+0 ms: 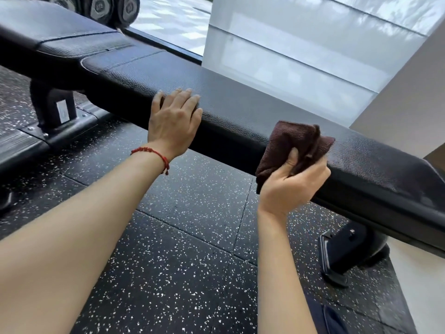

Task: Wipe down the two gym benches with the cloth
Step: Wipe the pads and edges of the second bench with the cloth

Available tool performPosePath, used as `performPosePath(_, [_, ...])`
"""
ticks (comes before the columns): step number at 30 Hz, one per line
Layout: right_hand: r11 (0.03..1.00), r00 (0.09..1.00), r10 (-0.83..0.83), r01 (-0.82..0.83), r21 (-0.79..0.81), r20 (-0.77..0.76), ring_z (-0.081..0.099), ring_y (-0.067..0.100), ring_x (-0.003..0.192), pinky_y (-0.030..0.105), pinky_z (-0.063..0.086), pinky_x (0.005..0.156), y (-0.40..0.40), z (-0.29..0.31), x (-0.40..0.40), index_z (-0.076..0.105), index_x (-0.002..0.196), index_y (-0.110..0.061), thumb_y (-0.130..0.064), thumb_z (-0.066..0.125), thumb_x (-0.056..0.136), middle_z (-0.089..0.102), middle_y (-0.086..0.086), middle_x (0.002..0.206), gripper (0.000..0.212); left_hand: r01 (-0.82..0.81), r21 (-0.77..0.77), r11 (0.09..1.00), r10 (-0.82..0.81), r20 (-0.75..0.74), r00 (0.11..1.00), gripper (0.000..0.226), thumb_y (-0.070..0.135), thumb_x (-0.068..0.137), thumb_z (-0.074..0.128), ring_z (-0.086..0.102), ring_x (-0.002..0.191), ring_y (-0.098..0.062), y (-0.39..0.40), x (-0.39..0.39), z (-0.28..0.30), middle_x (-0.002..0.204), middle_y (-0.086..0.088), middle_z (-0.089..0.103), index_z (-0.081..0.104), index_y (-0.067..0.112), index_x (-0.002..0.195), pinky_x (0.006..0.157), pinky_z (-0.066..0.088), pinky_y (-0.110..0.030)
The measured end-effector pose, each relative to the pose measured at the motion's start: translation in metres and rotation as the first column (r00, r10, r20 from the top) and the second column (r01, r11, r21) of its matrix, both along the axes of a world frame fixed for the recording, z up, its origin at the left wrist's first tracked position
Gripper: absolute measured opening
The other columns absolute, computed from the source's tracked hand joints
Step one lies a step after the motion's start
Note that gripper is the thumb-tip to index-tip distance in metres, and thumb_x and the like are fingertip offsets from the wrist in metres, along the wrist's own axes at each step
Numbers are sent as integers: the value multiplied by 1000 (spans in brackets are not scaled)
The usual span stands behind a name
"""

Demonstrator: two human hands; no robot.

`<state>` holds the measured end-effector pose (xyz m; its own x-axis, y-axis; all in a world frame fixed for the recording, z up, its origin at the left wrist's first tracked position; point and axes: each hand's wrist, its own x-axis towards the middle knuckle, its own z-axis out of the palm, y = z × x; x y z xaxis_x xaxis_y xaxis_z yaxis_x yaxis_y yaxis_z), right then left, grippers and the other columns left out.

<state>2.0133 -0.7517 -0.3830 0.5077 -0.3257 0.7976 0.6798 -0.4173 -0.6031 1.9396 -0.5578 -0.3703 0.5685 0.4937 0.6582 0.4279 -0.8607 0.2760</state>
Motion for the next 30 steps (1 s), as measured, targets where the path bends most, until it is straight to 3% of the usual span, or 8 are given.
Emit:
performPosePath(4, [958, 983, 181, -177, -226, -1, 49, 24, 84, 30, 42, 77, 36, 12, -18, 55, 112, 8, -27, 51, 92, 57, 19, 89, 41, -12, -1, 1000, 12, -2, 1000, 55, 41, 92, 24, 37, 131, -27, 15, -12, -1, 137, -11, 49, 55, 13, 129, 109, 10, -47])
performPosePath(10, [859, 959, 281, -240, -452, 24, 53, 29, 81, 29, 40, 70, 35, 25, -13, 54, 113, 5, -29, 52, 91, 57, 19, 89, 41, 3, -5, 1000, -2, 49, 999, 65, 48, 88, 18, 37, 132, -27, 39, -19, -5, 137, -11, 49, 56, 12, 127, 110, 9, -43])
performPosePath(13, [783, 938, 348, -281, -555, 16, 47, 23, 81, 28, 36, 67, 29, 31, -7, 54, 112, 7, -30, 50, 90, 56, 21, 89, 43, -4, -11, 1000, 5, 68, 998, 64, 47, 89, 18, 36, 132, -28, 50, -19, -4, 137, -13, 49, 57, 12, 126, 109, 9, -40])
performPosePath(21, [647, 886, 459, -280, -709, 69, 45, 20, 81, 23, 33, 64, 55, 41, -8, 53, 111, 3, -29, 50, 90, 55, 20, 88, 38, -52, -31, 998, 57, 156, 986, 48, 35, 94, 30, 35, 133, -28, 82, -40, -10, 138, -12, 48, 56, 12, 127, 111, 5, -47])
performPosePath(25, [612, 843, 515, -237, -754, 153, 55, 31, 77, 30, 43, 60, 99, 41, -24, 51, 112, -1, -30, 49, 90, 56, 19, 86, 36, -70, -88, 994, 88, 221, 971, 51, 36, 91, 28, 32, 134, -26, 92, -54, -18, 142, -11, 44, 54, 13, 129, 108, 14, -53])
performPosePath(30, [600, 834, 521, -205, -774, 183, 57, 34, 77, 33, 46, 57, 118, 42, -28, 48, 115, -5, -32, 48, 90, 55, 19, 87, 37, -68, -102, 992, 96, 309, 946, 45, 23, 88, 41, 30, 136, -30, 98, -64, -32, 145, -13, 39, 53, 13, 131, 105, 21, -57])
